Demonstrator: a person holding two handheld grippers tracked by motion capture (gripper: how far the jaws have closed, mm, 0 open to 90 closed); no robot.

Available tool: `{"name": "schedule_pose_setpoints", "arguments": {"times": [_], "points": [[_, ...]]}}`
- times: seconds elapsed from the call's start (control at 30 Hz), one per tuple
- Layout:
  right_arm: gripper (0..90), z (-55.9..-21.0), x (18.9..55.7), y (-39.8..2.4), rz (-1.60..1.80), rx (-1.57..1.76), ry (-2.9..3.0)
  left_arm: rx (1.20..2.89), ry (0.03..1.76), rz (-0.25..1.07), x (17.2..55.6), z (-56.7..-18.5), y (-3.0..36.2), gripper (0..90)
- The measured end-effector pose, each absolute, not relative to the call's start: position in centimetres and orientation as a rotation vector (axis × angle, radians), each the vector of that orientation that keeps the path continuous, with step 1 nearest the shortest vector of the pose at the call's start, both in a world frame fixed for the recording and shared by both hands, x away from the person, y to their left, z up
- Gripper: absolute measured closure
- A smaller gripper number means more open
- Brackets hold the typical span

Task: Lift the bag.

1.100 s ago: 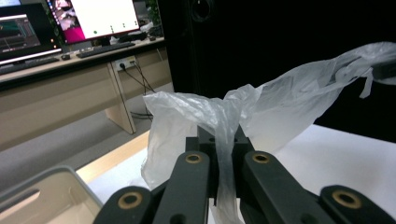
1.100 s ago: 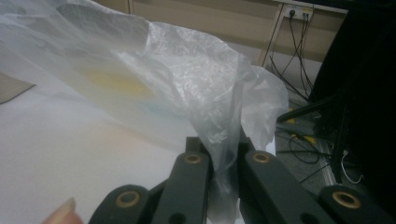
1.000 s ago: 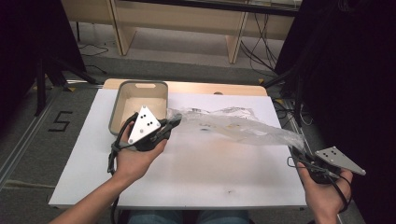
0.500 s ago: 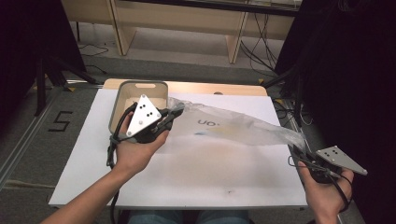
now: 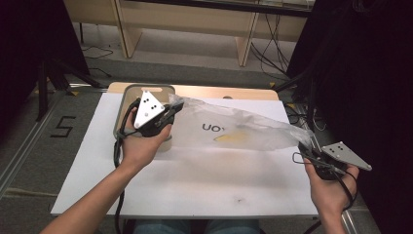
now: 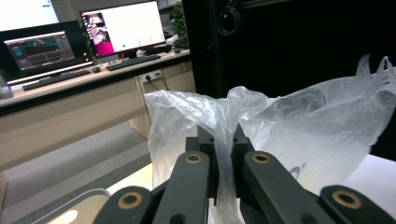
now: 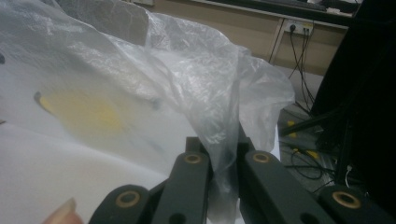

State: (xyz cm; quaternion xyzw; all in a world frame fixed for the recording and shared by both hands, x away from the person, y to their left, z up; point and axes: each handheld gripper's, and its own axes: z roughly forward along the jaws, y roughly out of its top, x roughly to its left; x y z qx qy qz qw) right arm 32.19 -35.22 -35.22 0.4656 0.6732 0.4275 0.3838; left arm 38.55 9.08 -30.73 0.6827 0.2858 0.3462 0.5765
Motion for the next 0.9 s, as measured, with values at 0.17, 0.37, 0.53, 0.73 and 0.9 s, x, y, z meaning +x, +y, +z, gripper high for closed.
{"name": "schedule_pose_setpoints", "arguments": {"times": [0.17,0.37,0.53,0.73,0.9], "points": [[90.0,-35.5,33.6,-34.6,1.101,1.192,1.705,1.613,0.721,0.813,40.1,-31.9,9.3,89.3],[90.0,-36.0,35.1,-34.0,1.105,1.198,1.691,1.625,0.774,0.808,41.5,-33.3,9.2,89.3],[90.0,-36.3,36.3,-33.7,1.104,1.207,1.683,1.632,0.798,0.806,42.1,-34.0,9.1,89.3],[90.0,-36.8,38.0,-33.2,1.086,1.220,1.690,1.653,0.827,0.806,43.2,-34.9,8.6,89.3],[90.0,-37.9,39.5,-32.8,1.064,1.258,1.712,1.688,0.861,0.789,44.3,-36.1,8.1,89.3]]}}
